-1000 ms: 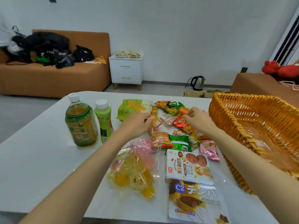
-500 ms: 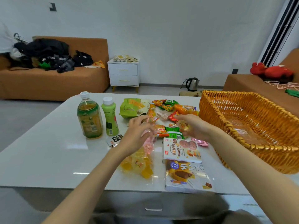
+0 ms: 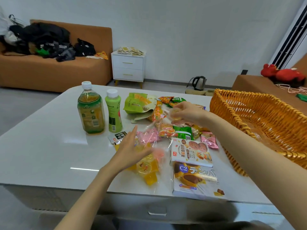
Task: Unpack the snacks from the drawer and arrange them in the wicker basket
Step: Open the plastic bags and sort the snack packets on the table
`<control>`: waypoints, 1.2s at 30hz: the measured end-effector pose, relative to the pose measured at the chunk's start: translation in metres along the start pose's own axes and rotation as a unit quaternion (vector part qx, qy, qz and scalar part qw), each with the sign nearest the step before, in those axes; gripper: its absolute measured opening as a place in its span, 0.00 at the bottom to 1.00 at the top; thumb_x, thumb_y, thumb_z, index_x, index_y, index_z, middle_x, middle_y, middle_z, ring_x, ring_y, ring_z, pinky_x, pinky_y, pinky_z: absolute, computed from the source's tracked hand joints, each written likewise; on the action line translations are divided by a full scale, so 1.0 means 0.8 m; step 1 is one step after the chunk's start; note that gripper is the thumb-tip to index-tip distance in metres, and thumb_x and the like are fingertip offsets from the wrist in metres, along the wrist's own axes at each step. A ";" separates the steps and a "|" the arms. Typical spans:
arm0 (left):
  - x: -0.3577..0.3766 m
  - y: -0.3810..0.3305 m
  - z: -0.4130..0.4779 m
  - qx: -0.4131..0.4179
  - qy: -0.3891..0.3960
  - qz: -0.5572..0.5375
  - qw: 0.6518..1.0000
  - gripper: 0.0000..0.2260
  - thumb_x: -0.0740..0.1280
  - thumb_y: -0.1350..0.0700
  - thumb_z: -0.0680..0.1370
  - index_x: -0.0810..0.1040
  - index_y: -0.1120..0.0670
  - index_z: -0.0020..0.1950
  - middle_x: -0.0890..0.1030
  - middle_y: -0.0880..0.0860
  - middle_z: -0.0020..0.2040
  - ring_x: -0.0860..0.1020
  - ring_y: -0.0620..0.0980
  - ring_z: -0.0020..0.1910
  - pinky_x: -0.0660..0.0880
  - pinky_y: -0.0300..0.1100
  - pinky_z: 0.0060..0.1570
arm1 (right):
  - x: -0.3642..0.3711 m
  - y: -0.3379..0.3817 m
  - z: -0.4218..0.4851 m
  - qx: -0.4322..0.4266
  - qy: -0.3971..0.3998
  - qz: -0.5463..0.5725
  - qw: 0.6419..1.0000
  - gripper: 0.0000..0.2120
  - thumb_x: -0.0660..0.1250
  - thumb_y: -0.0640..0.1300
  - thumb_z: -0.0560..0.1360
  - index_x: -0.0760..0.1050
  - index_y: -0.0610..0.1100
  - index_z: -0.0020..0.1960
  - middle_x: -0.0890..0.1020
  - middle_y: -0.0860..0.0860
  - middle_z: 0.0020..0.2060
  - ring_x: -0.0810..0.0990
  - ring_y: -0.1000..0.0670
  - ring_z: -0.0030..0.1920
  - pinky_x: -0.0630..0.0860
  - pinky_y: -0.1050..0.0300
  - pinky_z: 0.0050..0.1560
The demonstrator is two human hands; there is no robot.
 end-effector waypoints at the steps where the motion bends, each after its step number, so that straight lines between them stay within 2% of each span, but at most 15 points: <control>1: 0.001 0.007 0.001 -0.010 0.007 0.002 1.000 0.55 0.68 0.26 0.60 0.45 0.43 0.78 0.51 0.48 0.79 0.57 0.52 0.76 0.64 0.56 0.70 | 0.004 -0.004 0.010 0.011 0.005 -0.038 0.999 0.18 0.67 0.36 0.77 0.70 0.33 0.65 0.76 0.42 0.62 0.84 0.49 0.47 0.82 0.61 0.45; 4: 0.002 0.021 0.007 -0.023 0.014 0.017 1.000 0.59 0.65 0.22 0.56 0.43 0.43 0.78 0.51 0.47 0.79 0.61 0.54 0.75 0.66 0.57 0.69 | 0.023 -0.013 0.033 0.046 0.053 -0.114 0.991 0.16 0.69 0.38 0.76 0.74 0.31 0.60 0.80 0.39 0.56 0.85 0.50 0.45 0.82 0.59 0.47; 8: 0.011 0.024 0.012 -0.021 0.031 0.004 0.999 0.56 0.66 0.25 0.60 0.43 0.45 0.79 0.51 0.48 0.79 0.61 0.54 0.74 0.65 0.55 0.70 | 0.044 -0.015 0.052 0.063 0.105 -0.154 0.980 0.27 0.73 0.42 0.73 0.70 0.37 0.70 0.77 0.43 0.63 0.84 0.49 0.49 0.82 0.60 0.48; 10: 0.014 0.022 0.013 -0.020 0.043 0.007 0.999 0.56 0.66 0.25 0.60 0.43 0.45 0.79 0.52 0.48 0.79 0.61 0.53 0.75 0.65 0.55 0.70 | 0.049 -0.013 0.057 0.048 0.117 -0.170 0.977 0.28 0.73 0.43 0.73 0.69 0.40 0.71 0.77 0.43 0.64 0.83 0.50 0.50 0.81 0.61 0.49; 13: 0.015 0.026 0.018 -0.034 0.059 0.036 0.997 0.57 0.63 0.24 0.58 0.43 0.45 0.79 0.60 0.51 0.77 0.66 0.56 0.71 0.68 0.55 0.67 | 0.041 -0.007 0.051 0.032 0.118 -0.159 0.980 0.24 0.73 0.42 0.73 0.73 0.43 0.67 0.79 0.48 0.56 0.83 0.54 0.47 0.79 0.67 0.41; 14: 0.015 0.029 0.020 -0.042 0.064 0.045 0.996 0.57 0.62 0.23 0.58 0.43 0.45 0.79 0.61 0.51 0.77 0.67 0.55 0.71 0.68 0.54 0.67 | 0.037 -0.009 0.048 0.040 0.123 -0.132 0.983 0.23 0.73 0.41 0.73 0.73 0.43 0.66 0.79 0.48 0.54 0.83 0.54 0.47 0.79 0.67 0.41; 18: 0.017 0.033 0.021 -0.055 0.076 0.069 0.993 0.59 0.59 0.21 0.55 0.43 0.46 0.79 0.64 0.52 0.76 0.68 0.56 0.69 0.70 0.54 0.65 | 0.039 -0.031 0.028 0.089 0.196 -0.016 0.976 0.21 0.71 0.39 0.72 0.71 0.38 0.63 0.80 0.44 0.57 0.83 0.48 0.55 0.80 0.58 0.55; 20: 0.018 0.030 0.019 -0.054 0.076 0.076 0.993 0.58 0.60 0.23 0.57 0.43 0.47 0.79 0.64 0.53 0.76 0.68 0.56 0.70 0.69 0.54 0.66 | 0.045 -0.038 0.022 0.089 0.222 -0.039 0.970 0.14 0.69 0.39 0.75 0.72 0.38 0.60 0.81 0.44 0.57 0.83 0.49 0.55 0.80 0.59 0.55; 23: 0.020 0.024 0.017 -0.056 0.079 0.077 0.992 0.56 0.61 0.26 0.59 0.43 0.48 0.79 0.59 0.51 0.78 0.65 0.55 0.72 0.68 0.53 0.67 | 0.046 -0.040 0.022 0.082 0.210 -0.092 0.970 0.22 0.67 0.41 0.77 0.68 0.40 0.69 0.75 0.48 0.63 0.82 0.52 0.53 0.79 0.63 0.52; 25: 0.021 0.024 0.018 -0.059 0.083 0.071 0.992 0.56 0.62 0.26 0.59 0.43 0.47 0.79 0.58 0.50 0.78 0.65 0.55 0.73 0.67 0.53 0.68 | 0.050 -0.036 0.026 0.058 0.201 -0.144 0.967 0.23 0.66 0.42 0.78 0.67 0.41 0.72 0.74 0.47 0.66 0.79 0.52 0.57 0.78 0.62 0.57; 28: 0.021 0.026 0.019 -0.058 0.087 0.066 0.992 0.55 0.63 0.26 0.59 0.43 0.46 0.79 0.58 0.50 0.78 0.65 0.55 0.72 0.68 0.53 0.68 | 0.071 -0.032 0.028 0.051 0.239 -0.168 0.955 0.14 0.62 0.40 0.80 0.75 0.45 0.65 0.79 0.52 0.58 0.80 0.54 0.57 0.74 0.57 0.64; 30: 0.021 0.025 0.020 -0.056 0.091 0.067 0.992 0.57 0.63 0.25 0.57 0.43 0.46 0.79 0.58 0.51 0.78 0.66 0.55 0.72 0.69 0.54 0.67 | 0.079 -0.034 0.029 0.063 0.255 -0.137 0.955 0.14 0.58 0.41 0.82 0.74 0.43 0.66 0.81 0.54 0.57 0.80 0.53 0.58 0.71 0.54 0.67; 32: 0.020 0.026 0.021 -0.060 0.094 0.065 0.992 0.60 0.61 0.21 0.54 0.43 0.45 0.79 0.59 0.52 0.77 0.66 0.56 0.71 0.69 0.55 0.66 | 0.071 -0.033 0.033 0.048 0.209 -0.110 0.971 0.16 0.55 0.44 0.83 0.71 0.44 0.68 0.82 0.54 0.55 0.81 0.52 0.58 0.70 0.51 0.67; 34: 0.017 0.027 0.024 -0.064 0.090 0.050 0.993 0.62 0.56 0.16 0.51 0.45 0.45 0.79 0.60 0.53 0.77 0.67 0.56 0.71 0.69 0.55 0.66 | 0.045 -0.029 0.034 0.011 0.082 -0.087 0.993 0.16 0.55 0.49 0.83 0.74 0.45 0.65 0.82 0.54 0.52 0.81 0.50 0.57 0.73 0.52 0.61; 36: 0.010 0.025 0.028 -0.075 0.072 0.007 0.995 0.60 0.51 0.16 0.54 0.47 0.47 0.79 0.62 0.54 0.76 0.68 0.55 0.70 0.68 0.55 0.67 | 0.020 -0.029 0.019 -0.016 -0.038 -0.072 0.997 0.19 0.53 0.53 0.83 0.77 0.44 0.61 0.80 0.55 0.51 0.79 0.50 0.56 0.74 0.58 0.52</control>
Point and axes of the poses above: each hand's wrist, its own z-axis towards the middle knuckle, its own x-axis out of the palm, y = z × x, the point moved 9 cm from there along z, towards the middle knuckle
